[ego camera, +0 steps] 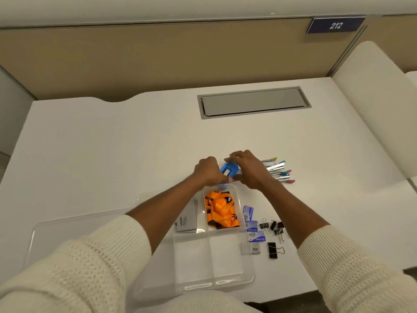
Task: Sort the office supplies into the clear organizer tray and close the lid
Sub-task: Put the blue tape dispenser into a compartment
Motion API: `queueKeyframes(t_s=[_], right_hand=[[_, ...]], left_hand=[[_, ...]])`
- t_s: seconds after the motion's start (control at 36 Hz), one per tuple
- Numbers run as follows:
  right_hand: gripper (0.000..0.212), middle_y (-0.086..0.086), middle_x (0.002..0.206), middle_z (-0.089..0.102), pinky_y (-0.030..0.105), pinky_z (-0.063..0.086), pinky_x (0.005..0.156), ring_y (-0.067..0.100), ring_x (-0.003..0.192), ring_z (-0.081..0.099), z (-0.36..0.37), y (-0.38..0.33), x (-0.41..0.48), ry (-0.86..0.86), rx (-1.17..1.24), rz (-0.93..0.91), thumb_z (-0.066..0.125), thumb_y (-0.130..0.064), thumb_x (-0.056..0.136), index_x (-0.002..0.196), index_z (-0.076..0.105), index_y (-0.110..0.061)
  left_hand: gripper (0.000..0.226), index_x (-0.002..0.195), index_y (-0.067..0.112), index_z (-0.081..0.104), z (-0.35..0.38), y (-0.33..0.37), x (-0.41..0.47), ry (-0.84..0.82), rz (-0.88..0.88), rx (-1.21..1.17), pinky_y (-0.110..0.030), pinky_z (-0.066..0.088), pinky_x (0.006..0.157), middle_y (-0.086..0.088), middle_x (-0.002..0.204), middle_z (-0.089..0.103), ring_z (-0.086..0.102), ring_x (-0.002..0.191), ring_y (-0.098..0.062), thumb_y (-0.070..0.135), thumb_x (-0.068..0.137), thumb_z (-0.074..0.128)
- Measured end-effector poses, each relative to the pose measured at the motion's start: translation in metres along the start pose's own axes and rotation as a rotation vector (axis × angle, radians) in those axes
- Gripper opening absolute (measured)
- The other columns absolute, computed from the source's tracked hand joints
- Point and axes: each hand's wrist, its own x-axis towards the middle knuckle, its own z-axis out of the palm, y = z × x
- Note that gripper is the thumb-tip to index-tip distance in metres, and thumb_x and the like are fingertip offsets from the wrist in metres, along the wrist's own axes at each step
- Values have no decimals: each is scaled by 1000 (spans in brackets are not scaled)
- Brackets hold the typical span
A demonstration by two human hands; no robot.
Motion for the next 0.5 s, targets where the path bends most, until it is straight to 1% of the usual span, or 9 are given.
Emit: queueKeyframes(t_s=[0.08, 0.14, 0.22, 0.33, 0.42, 0.5], right_hand=[[54, 4, 131, 64, 38, 51, 88, 24, 112, 52, 4, 2, 7, -9, 27, -10, 83, -25, 83, 132, 62, -20], [51, 5, 124, 67, 36, 49, 86, 24, 107, 54, 5, 3, 10, -1, 63, -9, 84, -26, 82, 128, 64, -18], [50, 8, 117, 68, 36, 49, 85, 26, 103, 58, 5, 3, 15, 15, 127, 2, 85, -30, 81, 124, 65, -15], [49, 9, 112, 67, 32, 47, 80, 26, 98, 59, -2, 0, 19, 80, 153, 27, 85, -32, 79, 121, 66, -14], [49, 8, 111, 67, 34, 52, 80, 22, 95, 59, -15, -12, 19, 160, 181, 24, 87, -32, 78, 120, 67, -15], [51, 9, 113, 66, 36, 57, 81, 22, 95, 60, -29, -34, 15, 208, 214, -10, 86, -33, 78, 121, 67, -15]], left_hand=[[54, 108, 7, 63, 2, 3, 3, 29, 56, 123, -28, 42, 64, -10, 94, 67, 58, 76, -19, 50, 80, 81], [51, 111, 7, 60, 2, 4, 5, 63, 88, 169, -28, 43, 66, -11, 101, 68, 59, 79, -20, 45, 82, 80], [45, 109, 8, 62, -1, 4, 5, 130, 116, 187, -29, 45, 68, -11, 103, 68, 57, 80, -19, 38, 82, 82], [42, 109, 9, 66, -13, 1, 2, 199, 151, 145, -32, 54, 80, -10, 103, 69, 61, 87, -21, 36, 81, 83], [43, 110, 12, 67, -30, -4, -7, 270, 193, 103, -28, 49, 75, -8, 103, 67, 57, 87, -18, 34, 79, 85], [43, 108, 15, 66, -49, -13, -25, 344, 213, 110, -27, 46, 71, -4, 100, 64, 55, 86, -17, 36, 77, 86]])
